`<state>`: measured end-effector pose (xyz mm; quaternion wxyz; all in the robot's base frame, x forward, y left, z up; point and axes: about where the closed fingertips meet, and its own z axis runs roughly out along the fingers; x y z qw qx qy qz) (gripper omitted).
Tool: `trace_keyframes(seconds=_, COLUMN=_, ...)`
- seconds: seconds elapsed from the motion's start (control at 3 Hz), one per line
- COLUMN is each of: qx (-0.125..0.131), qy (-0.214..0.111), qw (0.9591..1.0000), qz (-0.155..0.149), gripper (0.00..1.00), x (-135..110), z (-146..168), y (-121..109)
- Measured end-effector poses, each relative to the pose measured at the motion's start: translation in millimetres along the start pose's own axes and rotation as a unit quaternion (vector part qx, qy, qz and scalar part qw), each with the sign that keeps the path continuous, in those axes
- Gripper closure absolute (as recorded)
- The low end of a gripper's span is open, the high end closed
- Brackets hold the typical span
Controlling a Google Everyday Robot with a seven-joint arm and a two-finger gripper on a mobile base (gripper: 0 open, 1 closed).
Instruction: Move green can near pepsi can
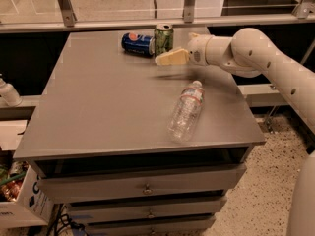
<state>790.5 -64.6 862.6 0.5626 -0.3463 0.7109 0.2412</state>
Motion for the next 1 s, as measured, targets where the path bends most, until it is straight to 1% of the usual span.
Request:
trace_keyframes(seconds=0.33, qx=0.009, qy=0.000, qw=1.0000, qz=0.000, gripper=0.00, x=3.1, z=-31.7, y=-2.1)
trace_keyframes(seconds=0.67, qx=0.029, qy=-0.009, qw=0.9995, qz=0.006, gripper=0.00, x=10.0, z=-72.3, y=-10.2)
trace_keyframes(seconds=1.0, qx=0.033, qy=-0.008, qw=0.9994, qz=0.007, gripper=0.00, x=11.9, z=-77.8, y=-13.4)
